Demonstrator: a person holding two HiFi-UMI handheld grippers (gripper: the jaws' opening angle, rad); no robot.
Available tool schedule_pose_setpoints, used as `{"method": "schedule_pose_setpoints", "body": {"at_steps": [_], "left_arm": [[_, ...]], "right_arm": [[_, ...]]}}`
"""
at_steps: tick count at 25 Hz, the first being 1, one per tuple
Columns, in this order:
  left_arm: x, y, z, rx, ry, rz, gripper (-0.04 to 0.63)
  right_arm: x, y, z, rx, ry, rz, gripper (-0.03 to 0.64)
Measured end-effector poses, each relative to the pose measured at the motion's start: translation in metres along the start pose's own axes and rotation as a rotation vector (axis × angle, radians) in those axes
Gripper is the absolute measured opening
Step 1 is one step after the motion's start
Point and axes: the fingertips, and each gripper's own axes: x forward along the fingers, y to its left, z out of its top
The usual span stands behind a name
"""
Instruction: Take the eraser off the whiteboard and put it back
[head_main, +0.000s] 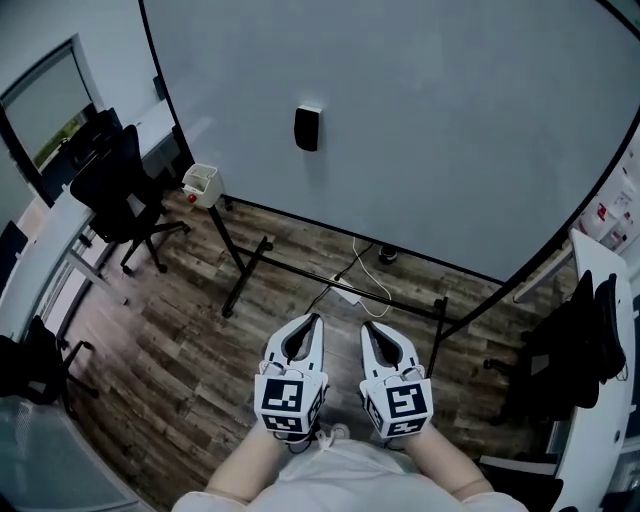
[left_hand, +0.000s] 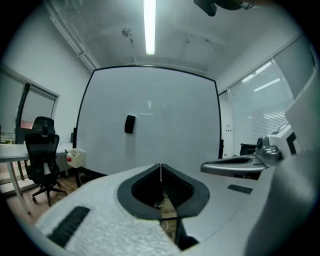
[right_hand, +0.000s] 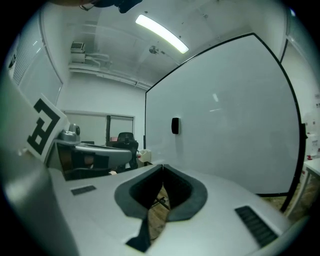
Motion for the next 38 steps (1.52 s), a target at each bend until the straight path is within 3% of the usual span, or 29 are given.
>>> {"method": "schedule_pose_setpoints", "body": {"at_steps": [8,13,19,23,24,26,28,34,38], "left_arm": [[0.076,0.059,0.022,-0.003,-0.033,-0.058,0.02],[0.132,0.098,0.054,0.039,-0.065,-0.12,0.02],[0.191,0.13,0.081,0.062,-0.064,-0.227,0.02],[0.223,0.147,0.102,0.06,-0.104,-0.243,0.021],[0.23,0.151,0.107,0.053,-0.116,-0.248,0.033],[0.244,0.155,0.116,0.047,-0.135,-0.257,0.167],[0.256,0.162,0.125,0.05,-0.152,-0.247,0.22],[0.29,0.172,0.146,0.066,-0.191,-0.216,0.302],[0.309,0.17,0.158,0.09,-0.199,-0.215,0.311]], "right_arm": [[0.078,-0.031,0.021,-0.001,-0.038,-0.133,0.028],[0.136,-0.054,0.046,0.004,-0.074,-0.23,0.028],[0.202,-0.062,0.065,0.007,-0.065,-0.28,0.028],[0.235,-0.068,0.072,0.007,-0.061,-0.301,0.028],[0.241,-0.07,0.073,0.007,-0.058,-0.305,0.028],[0.252,-0.074,0.072,0.007,-0.049,-0.313,0.028],[0.26,-0.08,0.072,0.009,-0.039,-0.324,0.028],[0.273,-0.101,0.074,0.007,-0.03,-0.367,0.028],[0.279,-0.114,0.074,0.008,-0.023,-0.38,0.028]]}}
